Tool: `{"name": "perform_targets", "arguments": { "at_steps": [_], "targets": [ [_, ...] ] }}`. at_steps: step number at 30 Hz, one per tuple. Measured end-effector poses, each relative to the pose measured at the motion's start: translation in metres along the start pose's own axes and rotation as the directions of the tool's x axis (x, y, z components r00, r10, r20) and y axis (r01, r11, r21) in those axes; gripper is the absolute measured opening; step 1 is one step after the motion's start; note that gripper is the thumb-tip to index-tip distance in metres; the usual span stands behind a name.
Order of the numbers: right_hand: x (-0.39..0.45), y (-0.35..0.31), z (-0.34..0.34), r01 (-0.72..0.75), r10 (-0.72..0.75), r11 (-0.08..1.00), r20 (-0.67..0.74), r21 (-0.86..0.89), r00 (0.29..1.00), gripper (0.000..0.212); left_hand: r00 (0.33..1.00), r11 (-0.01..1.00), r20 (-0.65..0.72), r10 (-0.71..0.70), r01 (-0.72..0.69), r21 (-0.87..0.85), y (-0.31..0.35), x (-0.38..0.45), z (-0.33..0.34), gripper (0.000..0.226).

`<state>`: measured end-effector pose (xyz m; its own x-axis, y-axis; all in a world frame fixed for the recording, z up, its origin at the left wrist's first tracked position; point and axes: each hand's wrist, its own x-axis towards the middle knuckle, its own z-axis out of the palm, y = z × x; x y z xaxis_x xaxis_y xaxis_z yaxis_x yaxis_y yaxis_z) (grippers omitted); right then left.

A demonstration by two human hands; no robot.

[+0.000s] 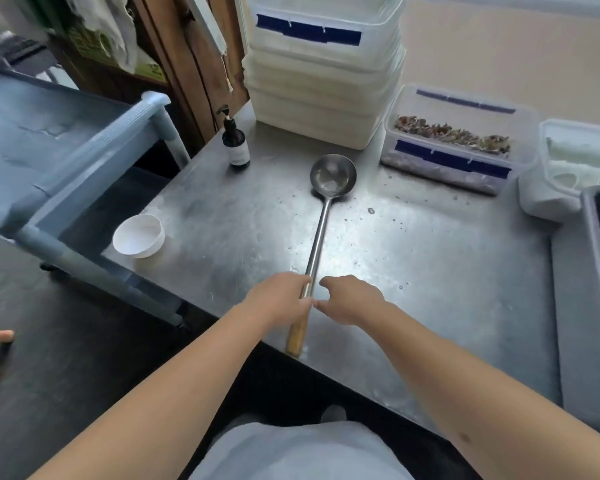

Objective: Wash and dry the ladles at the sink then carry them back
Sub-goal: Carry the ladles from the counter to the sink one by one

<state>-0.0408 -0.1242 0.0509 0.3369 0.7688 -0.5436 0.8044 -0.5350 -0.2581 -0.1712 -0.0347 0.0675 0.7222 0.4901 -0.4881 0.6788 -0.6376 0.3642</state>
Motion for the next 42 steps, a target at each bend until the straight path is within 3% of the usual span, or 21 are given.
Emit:
{"name": "perform_targets", "arguments": {
  "at_steps": [8, 15, 21, 26, 31, 36, 38, 42],
  "targets": [
    [0.08, -0.008, -0.001, -0.156, 0.15, 0.964, 0.041, 0.216, 0.988, 0.041, 0.998, 0.961, 0.042, -0.036, 0.046, -0.274, -0.022, 0.115, -0.02, 0.046],
    [0.135, -0.018, 0.001, -0.321, 0.367, 0.787, 0.018, 0.527, 0.93, 0.04, 0.991, 0.889, 0.117, -0.065, 0.111, -0.444, -0.034, 0.189, -0.027, 0.052],
    [0.159, -0.017, 0.005, -0.386, 0.427, 0.795, 0.022, 0.468, 0.904, 0.031, 0.963, 0.615, 0.233, -0.133, 0.264, -0.743, -0.044, 0.234, -0.02, 0.009],
    [0.168, -0.01, 0.006, -0.39, 0.43, 0.716, 0.074, 0.579, 0.9, 0.031, 0.937, 0.511, 0.348, -0.029, 0.313, -0.801, -0.042, 0.243, -0.035, 0.014],
    [0.164, -0.008, 0.012, -0.333, 0.474, 0.431, 0.104, 0.839, 0.875, 0.007, 0.918, 0.497, 0.393, 0.054, 0.317, -0.808, -0.043, 0.251, -0.039, 0.011],
    [0.143, -0.01, 0.007, -0.254, 0.456, 0.054, 0.203, 0.966, 0.867, 0.017, 0.905, 0.458, 0.416, 0.089, 0.334, -0.824, -0.037, 0.243, -0.045, 0.01],
    [0.132, -0.01, 0.003, -0.247, 0.432, -0.027, 0.234, 0.969, 0.871, 0.015, 0.899, 0.444, 0.427, 0.095, 0.346, -0.827, -0.033, 0.237, -0.046, 0.011],
    [0.109, -0.009, -0.005, -0.226, 0.423, -0.072, 0.235, 0.972, 0.875, 0.013, 0.887, 0.413, 0.445, 0.121, 0.363, -0.835, -0.022, 0.222, -0.046, 0.012]
  ]
}}
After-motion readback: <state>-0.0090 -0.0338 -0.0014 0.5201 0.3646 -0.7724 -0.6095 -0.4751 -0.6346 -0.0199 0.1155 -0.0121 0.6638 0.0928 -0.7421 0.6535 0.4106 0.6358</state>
